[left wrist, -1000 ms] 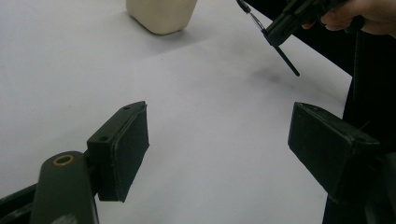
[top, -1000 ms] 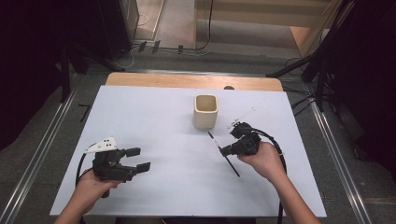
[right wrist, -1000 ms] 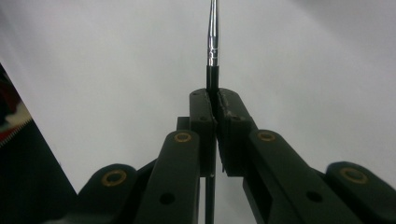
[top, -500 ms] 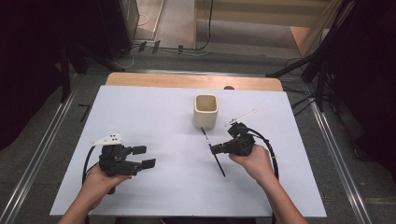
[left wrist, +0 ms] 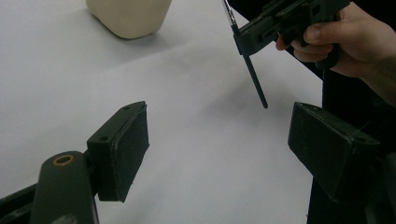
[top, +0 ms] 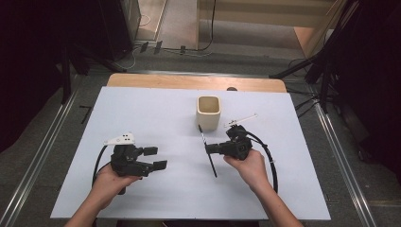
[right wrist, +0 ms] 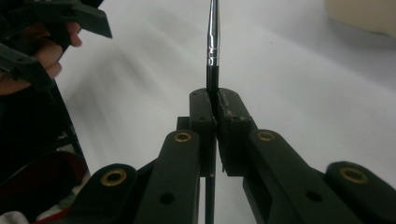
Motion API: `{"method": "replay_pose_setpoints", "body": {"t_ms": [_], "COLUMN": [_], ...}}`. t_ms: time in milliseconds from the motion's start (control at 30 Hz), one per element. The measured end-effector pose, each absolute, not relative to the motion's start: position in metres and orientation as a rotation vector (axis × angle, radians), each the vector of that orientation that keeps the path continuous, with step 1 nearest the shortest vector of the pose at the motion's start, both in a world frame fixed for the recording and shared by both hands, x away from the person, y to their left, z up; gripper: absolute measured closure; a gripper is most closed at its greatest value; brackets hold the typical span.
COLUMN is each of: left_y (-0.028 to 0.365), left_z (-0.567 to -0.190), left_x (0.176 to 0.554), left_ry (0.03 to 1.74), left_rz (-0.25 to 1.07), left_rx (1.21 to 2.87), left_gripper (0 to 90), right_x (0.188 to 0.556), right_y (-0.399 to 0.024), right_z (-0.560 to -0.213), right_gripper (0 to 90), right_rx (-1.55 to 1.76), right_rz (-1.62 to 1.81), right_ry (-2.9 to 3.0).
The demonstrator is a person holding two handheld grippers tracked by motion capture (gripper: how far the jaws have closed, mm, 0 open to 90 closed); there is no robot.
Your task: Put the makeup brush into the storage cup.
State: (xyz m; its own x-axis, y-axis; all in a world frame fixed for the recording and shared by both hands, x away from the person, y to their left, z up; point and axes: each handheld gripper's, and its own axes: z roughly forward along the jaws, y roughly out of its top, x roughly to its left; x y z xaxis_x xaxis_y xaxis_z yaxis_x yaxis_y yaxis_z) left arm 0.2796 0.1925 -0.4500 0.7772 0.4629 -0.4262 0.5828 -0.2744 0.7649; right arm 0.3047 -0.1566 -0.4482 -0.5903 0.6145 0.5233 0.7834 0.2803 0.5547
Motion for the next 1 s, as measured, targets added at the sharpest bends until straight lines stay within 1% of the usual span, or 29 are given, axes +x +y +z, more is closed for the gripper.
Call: {"method": "replay_pose_setpoints", "body": {"t_ms": [267,400,1000], "left_y": [0.170,0.165,0.147], "left_z": [-0.452,-0.453,-0.458], "left_x": [0.283,0.283,0.289], "left_ry": [0.766,0.771,0.805], "left_rz": [-0.183,-0.172,-0.213], "left_rx": [1.942,1.954,1.926], "left_gripper": [20.7,20.7,20.7], "right_x": [0.298,0.299,0.301], "right_y": [-0.139,-0.133,-0.121], "right_z": [-0.441,-0.443,-0.444], "right_gripper": [87.4,87.4,87.3], "right_rx": [-1.296,-1.299,-1.385], "right_rz": [-1.325,-1.332,-1.443], "right_ry": [-2.332,-2.337,-2.280]}}
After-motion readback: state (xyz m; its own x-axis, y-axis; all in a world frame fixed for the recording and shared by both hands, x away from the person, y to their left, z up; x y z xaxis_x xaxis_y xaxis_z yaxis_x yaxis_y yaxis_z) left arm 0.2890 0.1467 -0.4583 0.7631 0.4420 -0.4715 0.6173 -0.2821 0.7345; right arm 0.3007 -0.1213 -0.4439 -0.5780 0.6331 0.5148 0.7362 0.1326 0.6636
